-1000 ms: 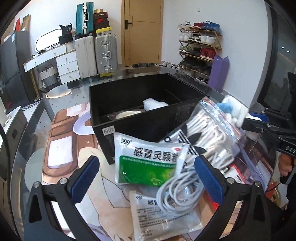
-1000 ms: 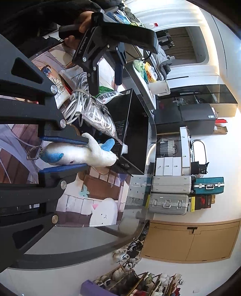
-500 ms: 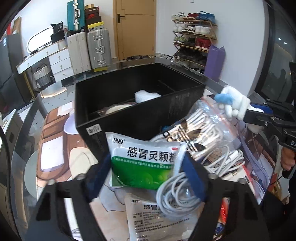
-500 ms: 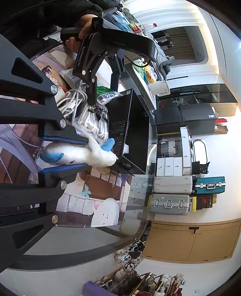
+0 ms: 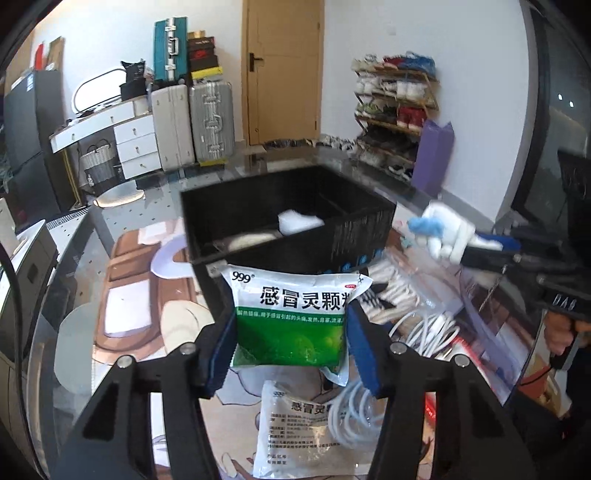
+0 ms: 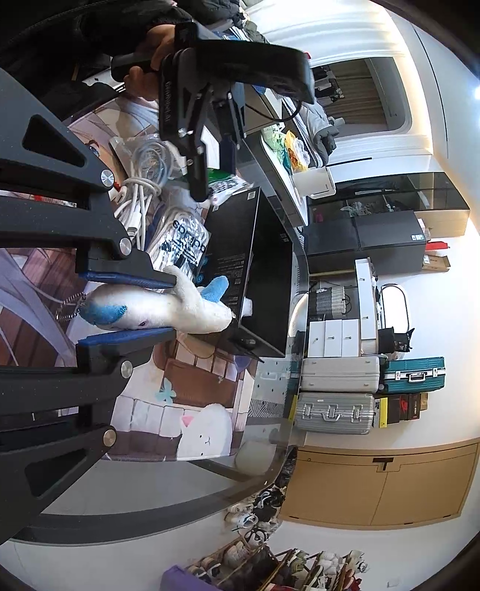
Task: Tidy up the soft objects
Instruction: 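Carry the green packet and plush toy over the black bin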
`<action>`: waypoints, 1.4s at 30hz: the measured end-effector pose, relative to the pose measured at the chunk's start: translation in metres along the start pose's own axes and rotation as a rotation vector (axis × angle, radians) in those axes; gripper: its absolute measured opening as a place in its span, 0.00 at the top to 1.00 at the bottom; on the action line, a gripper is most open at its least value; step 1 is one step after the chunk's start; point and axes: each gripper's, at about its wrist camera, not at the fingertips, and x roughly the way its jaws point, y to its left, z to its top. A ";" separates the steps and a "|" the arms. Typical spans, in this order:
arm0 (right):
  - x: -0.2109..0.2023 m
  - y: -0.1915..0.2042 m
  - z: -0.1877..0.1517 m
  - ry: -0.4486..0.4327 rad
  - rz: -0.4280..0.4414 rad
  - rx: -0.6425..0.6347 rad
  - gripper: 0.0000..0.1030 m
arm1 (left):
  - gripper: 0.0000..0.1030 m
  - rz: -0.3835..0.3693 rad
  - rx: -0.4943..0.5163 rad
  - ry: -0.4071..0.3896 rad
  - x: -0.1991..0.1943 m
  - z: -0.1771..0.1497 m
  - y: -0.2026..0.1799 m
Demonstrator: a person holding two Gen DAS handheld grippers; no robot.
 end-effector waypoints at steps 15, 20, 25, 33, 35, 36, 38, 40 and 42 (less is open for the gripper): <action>-0.001 0.017 0.024 -0.054 0.017 -0.017 0.80 | 0.46 0.008 -0.106 -0.080 -0.022 0.027 0.025; 0.003 0.020 0.041 -0.053 0.009 -0.046 0.80 | 0.46 0.016 -0.118 -0.097 -0.023 0.038 0.029; 0.007 0.020 0.052 -0.062 0.002 -0.052 0.80 | 0.46 0.027 -0.110 -0.101 -0.019 0.046 0.029; 0.016 0.016 0.068 -0.064 -0.013 -0.047 0.80 | 0.46 0.043 -0.089 -0.095 -0.009 0.054 0.026; 0.018 0.013 0.073 -0.060 -0.013 -0.036 0.80 | 0.46 0.041 -0.090 -0.095 -0.007 0.057 0.029; 0.019 0.013 0.076 -0.057 -0.011 -0.035 0.80 | 0.46 0.042 -0.092 -0.095 -0.005 0.058 0.030; 0.021 0.013 0.081 -0.055 -0.022 -0.038 0.80 | 0.46 0.048 -0.091 -0.092 -0.002 0.060 0.033; 0.022 0.015 0.085 -0.055 -0.020 -0.040 0.80 | 0.46 0.050 -0.089 -0.087 0.003 0.062 0.035; 0.026 0.015 0.088 -0.046 -0.016 -0.040 0.80 | 0.46 0.055 -0.088 -0.086 0.006 0.061 0.037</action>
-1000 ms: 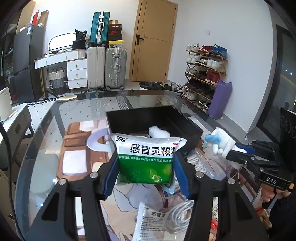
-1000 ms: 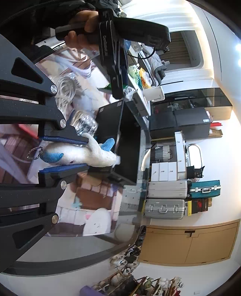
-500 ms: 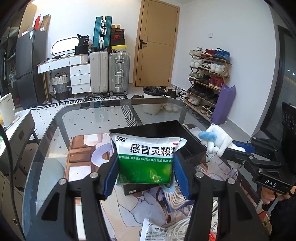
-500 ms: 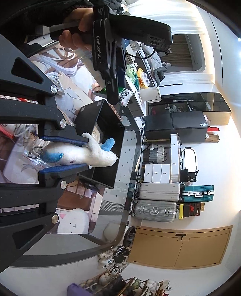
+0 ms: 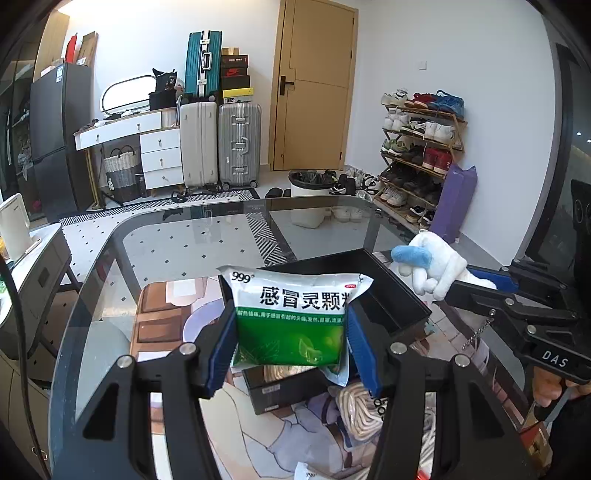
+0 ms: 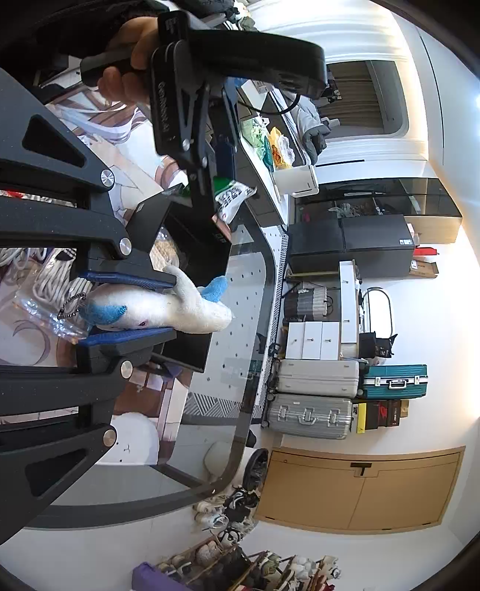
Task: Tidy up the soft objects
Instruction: 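Carry the green packet and plush toy over the black bin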
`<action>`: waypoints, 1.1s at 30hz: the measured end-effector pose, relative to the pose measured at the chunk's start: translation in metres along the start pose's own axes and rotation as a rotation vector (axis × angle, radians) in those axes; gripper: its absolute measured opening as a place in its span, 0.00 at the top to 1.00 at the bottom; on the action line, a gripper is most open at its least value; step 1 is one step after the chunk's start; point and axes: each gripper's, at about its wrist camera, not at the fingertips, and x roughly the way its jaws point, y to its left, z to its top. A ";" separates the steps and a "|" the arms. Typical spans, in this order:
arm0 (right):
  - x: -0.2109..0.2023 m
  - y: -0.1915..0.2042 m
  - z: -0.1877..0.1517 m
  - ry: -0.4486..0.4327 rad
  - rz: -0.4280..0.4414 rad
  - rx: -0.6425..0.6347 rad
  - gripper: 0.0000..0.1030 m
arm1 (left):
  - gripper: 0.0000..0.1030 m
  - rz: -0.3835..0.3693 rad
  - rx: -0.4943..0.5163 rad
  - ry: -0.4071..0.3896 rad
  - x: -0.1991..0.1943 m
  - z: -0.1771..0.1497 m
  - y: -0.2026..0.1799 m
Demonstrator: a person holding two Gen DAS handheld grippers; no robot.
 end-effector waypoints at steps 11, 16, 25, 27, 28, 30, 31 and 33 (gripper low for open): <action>0.039 0.001 0.012 0.059 0.014 -0.001 0.80 | 0.46 0.026 0.011 0.046 0.027 0.004 0.006; 0.057 0.002 0.015 0.080 0.002 -0.006 0.80 | 0.46 0.029 0.017 0.053 0.035 0.006 0.005; 0.077 -0.005 0.019 0.085 -0.010 0.022 0.80 | 0.46 0.032 0.017 0.049 0.043 0.013 0.004; 0.079 -0.007 0.020 0.086 -0.013 0.026 0.80 | 0.46 0.033 0.019 0.043 0.043 0.014 0.003; 0.080 -0.008 0.021 0.083 -0.017 0.025 0.80 | 0.46 0.031 0.018 0.040 0.044 0.015 0.003; 0.079 -0.011 0.022 0.071 -0.024 0.034 0.80 | 0.46 0.028 0.018 0.035 0.045 0.017 0.003; 0.079 -0.013 0.024 0.064 -0.023 0.048 0.80 | 0.46 0.022 0.015 0.037 0.047 0.018 0.002; 0.079 -0.017 0.027 0.048 -0.028 0.057 0.80 | 0.46 0.022 0.011 0.037 0.050 0.020 0.002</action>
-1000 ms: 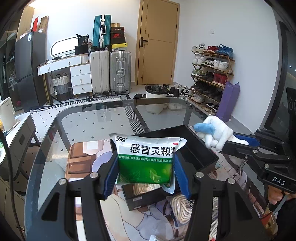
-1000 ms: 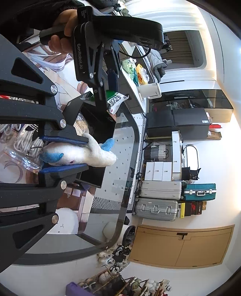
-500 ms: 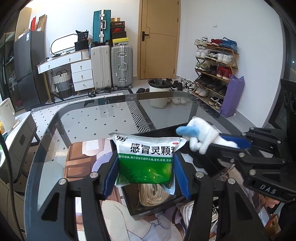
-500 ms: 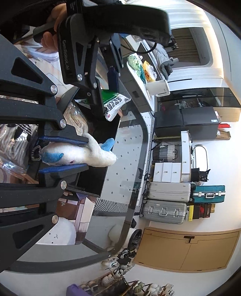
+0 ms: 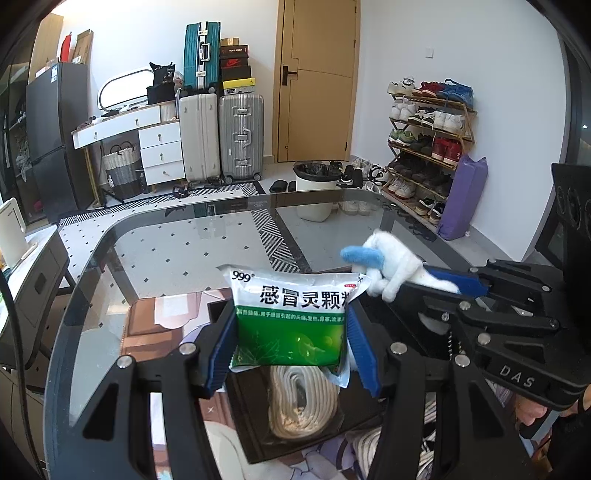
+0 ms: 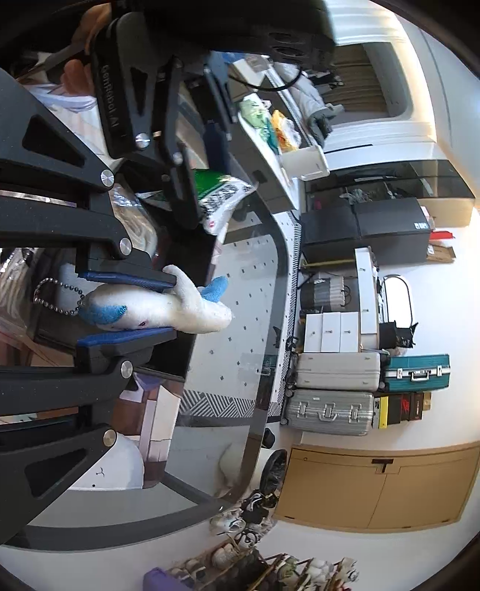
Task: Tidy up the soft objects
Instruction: 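Carry the green packet and plush toy over the black bin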
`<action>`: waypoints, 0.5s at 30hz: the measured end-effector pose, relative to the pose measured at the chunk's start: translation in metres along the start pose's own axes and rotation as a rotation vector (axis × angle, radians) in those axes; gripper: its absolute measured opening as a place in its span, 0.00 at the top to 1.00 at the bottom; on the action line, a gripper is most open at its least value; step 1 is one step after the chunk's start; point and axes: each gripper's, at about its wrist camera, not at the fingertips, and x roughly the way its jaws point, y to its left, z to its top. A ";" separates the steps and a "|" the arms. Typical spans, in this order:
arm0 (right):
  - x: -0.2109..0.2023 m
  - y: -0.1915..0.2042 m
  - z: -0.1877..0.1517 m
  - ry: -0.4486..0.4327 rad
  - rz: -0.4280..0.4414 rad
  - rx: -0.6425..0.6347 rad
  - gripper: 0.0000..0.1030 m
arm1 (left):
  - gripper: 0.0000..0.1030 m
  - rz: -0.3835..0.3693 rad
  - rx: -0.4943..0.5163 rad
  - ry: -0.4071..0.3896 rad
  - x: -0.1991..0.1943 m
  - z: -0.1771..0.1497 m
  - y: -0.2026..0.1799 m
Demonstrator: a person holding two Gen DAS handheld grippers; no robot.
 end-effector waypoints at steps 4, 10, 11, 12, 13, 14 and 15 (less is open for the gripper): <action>0.002 -0.003 0.003 -0.001 0.003 -0.002 0.80 | 0.46 -0.001 0.001 0.006 0.006 0.001 0.000; 0.006 -0.006 0.007 -0.001 0.008 -0.008 0.80 | 0.46 0.002 0.001 0.018 0.014 -0.004 0.001; 0.007 -0.006 0.008 0.000 0.007 -0.011 0.80 | 0.46 0.003 0.000 0.021 0.016 -0.004 0.001; 0.008 -0.007 0.010 -0.002 0.010 -0.009 0.80 | 0.46 0.004 -0.001 0.024 0.017 -0.005 0.001; 0.009 -0.008 0.011 -0.005 0.011 -0.008 0.80 | 0.46 0.004 -0.004 0.028 0.018 -0.006 0.002; 0.010 -0.008 0.011 -0.004 0.010 -0.008 0.80 | 0.46 0.004 -0.006 0.029 0.019 -0.006 0.003; 0.011 -0.008 0.011 -0.001 0.009 -0.012 0.80 | 0.46 0.004 -0.007 0.031 0.020 -0.006 0.003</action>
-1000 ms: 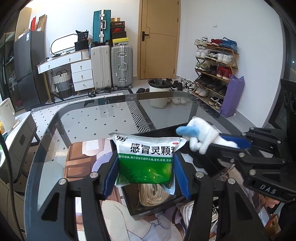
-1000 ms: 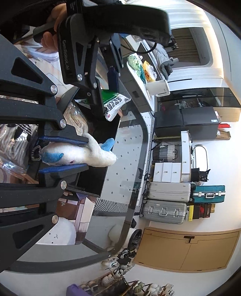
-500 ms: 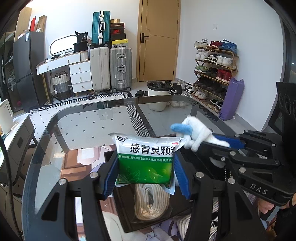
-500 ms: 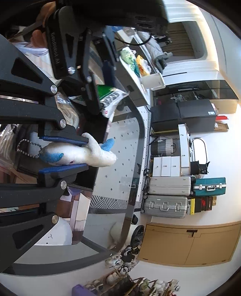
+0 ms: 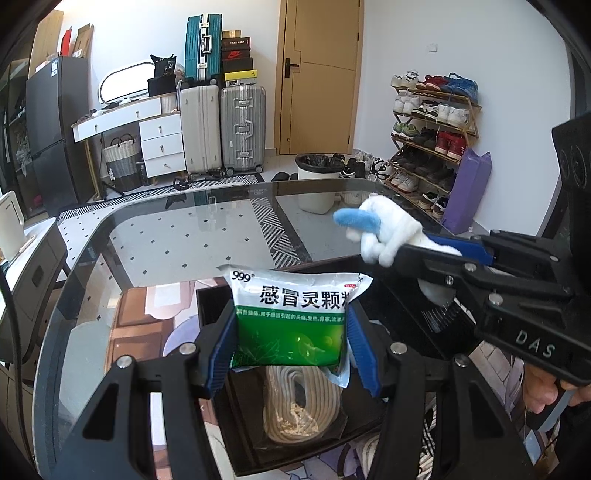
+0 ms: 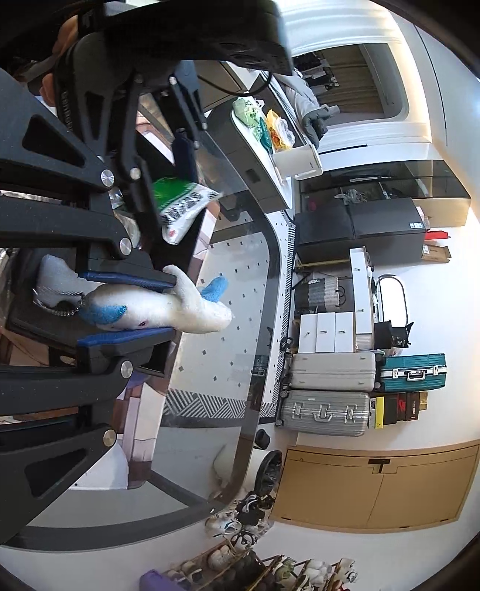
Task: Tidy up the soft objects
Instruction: 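Carry the green packet and plush toy over the black bin, then lower the packet and plush toy into the bin and open both tools, then withdraw both tools from the bin toward the bagged white cables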
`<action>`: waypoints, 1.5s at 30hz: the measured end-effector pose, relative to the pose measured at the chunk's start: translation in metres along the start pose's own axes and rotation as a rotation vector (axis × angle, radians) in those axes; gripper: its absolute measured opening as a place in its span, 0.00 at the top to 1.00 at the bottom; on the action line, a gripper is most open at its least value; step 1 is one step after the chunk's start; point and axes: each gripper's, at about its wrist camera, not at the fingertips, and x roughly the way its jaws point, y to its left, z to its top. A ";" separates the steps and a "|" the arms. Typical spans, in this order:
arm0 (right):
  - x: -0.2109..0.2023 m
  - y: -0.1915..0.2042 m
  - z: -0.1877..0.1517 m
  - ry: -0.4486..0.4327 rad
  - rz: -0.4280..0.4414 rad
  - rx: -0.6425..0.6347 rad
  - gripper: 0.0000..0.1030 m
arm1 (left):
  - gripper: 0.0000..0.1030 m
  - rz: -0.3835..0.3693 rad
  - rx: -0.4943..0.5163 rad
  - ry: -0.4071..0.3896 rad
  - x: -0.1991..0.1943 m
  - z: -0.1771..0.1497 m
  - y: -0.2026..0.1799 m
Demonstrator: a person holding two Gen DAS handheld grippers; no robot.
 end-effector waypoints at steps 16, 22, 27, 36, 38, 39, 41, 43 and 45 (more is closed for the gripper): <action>0.005 0.012 -0.032 0.075 -0.002 -0.047 0.80 | 0.44 0.001 0.038 0.017 0.003 -0.009 -0.006; -0.009 0.013 -0.030 0.049 -0.007 -0.040 0.53 | 0.29 -0.005 0.037 -0.003 -0.008 -0.012 -0.007; -0.043 0.004 -0.035 0.005 -0.028 -0.002 0.02 | 0.00 -0.010 0.011 -0.085 -0.037 -0.019 0.001; -0.093 0.011 -0.063 0.002 -0.040 0.007 0.01 | 0.00 -0.013 0.025 -0.094 -0.075 -0.042 0.006; -0.098 0.015 -0.069 0.003 -0.034 0.006 0.01 | 0.00 -0.007 0.028 -0.100 -0.082 -0.049 0.003; -0.101 0.016 -0.072 0.003 -0.034 0.007 0.01 | 0.00 -0.004 0.024 -0.100 -0.086 -0.053 0.004; -0.106 0.020 -0.075 -0.004 -0.036 0.010 0.01 | 0.00 -0.002 0.008 -0.095 -0.089 -0.057 0.003; -0.108 0.023 -0.078 0.003 -0.031 0.007 0.01 | 0.00 -0.008 0.002 -0.089 -0.093 -0.060 0.004; -0.110 0.025 -0.081 0.007 -0.030 0.009 0.01 | 0.00 0.004 -0.002 -0.095 -0.097 -0.062 0.004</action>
